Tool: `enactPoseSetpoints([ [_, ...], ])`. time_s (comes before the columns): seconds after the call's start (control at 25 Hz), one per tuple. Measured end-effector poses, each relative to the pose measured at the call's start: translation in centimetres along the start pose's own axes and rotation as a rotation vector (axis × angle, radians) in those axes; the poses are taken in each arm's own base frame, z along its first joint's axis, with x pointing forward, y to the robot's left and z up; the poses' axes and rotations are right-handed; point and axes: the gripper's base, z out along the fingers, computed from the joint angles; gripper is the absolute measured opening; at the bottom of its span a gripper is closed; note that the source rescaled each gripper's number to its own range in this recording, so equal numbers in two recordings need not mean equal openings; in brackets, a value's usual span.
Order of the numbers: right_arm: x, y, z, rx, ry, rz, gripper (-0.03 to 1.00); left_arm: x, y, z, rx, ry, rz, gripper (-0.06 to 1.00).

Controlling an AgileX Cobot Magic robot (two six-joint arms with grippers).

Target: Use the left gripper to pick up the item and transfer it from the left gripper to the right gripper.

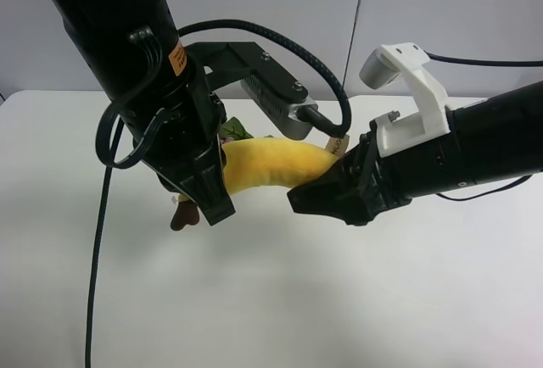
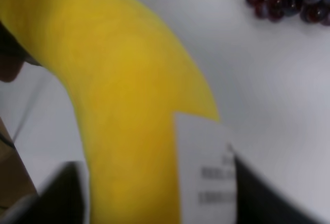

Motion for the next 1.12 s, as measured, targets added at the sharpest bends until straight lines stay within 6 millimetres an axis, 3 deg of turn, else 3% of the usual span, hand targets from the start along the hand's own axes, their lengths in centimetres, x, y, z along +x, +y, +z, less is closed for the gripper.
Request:
enactPoseSetpoints([
  [0.04, 0.0, 0.0, 0.0, 0.005, -0.002, -0.001, 0.12, 0.0, 0.0, 0.0, 0.000, 0.000, 0.001, 0.00],
  [0.08, 0.0, 0.0, 0.0, 0.006, -0.004, 0.002, 0.02, 0.0, 0.0, 0.0, 0.000, -0.001, 0.001, 0.00],
  [0.2, -0.1, -0.1, 0.0, 0.009, -0.007, 0.004, 0.00, 0.0, 0.0, 0.0, 0.001, -0.001, 0.012, 0.00],
  [0.28, -0.1, -0.1, 0.0, 0.018, -0.010, 0.004, 0.00, 0.0, 0.0, 0.0, -0.001, -0.004, 0.017, 0.07],
  [0.32, -0.1, -0.2, 0.0, 0.022, -0.012, 0.004, 0.00, -0.1, 0.0, 0.0, -0.004, -0.006, 0.019, 0.18],
  [0.48, -0.1, -0.2, 0.0, 0.023, -0.012, 0.004, 0.00, -0.1, 0.1, 0.0, -0.007, -0.011, 0.019, 0.81],
  [0.56, -0.1, -0.2, 0.0, 0.023, -0.012, 0.004, 0.00, -0.1, 0.1, 0.0, -0.014, -0.011, 0.023, 0.95],
  [0.8, -0.1, -0.2, 0.0, 0.023, -0.012, 0.004, 0.00, -0.3, 0.8, -1.5, -0.076, 0.023, 0.053, 1.00],
  [1.0, -0.1, -0.2, 0.0, 0.023, -0.012, 0.004, 0.00, -1.1, 1.2, -6.0, -0.115, -0.066, 0.036, 1.00],
  [1.12, -0.1, -0.2, 0.0, 0.023, -0.012, 0.004, 0.00, -0.5, 1.1, -8.8, -0.128, -0.147, 0.015, 1.00],
])
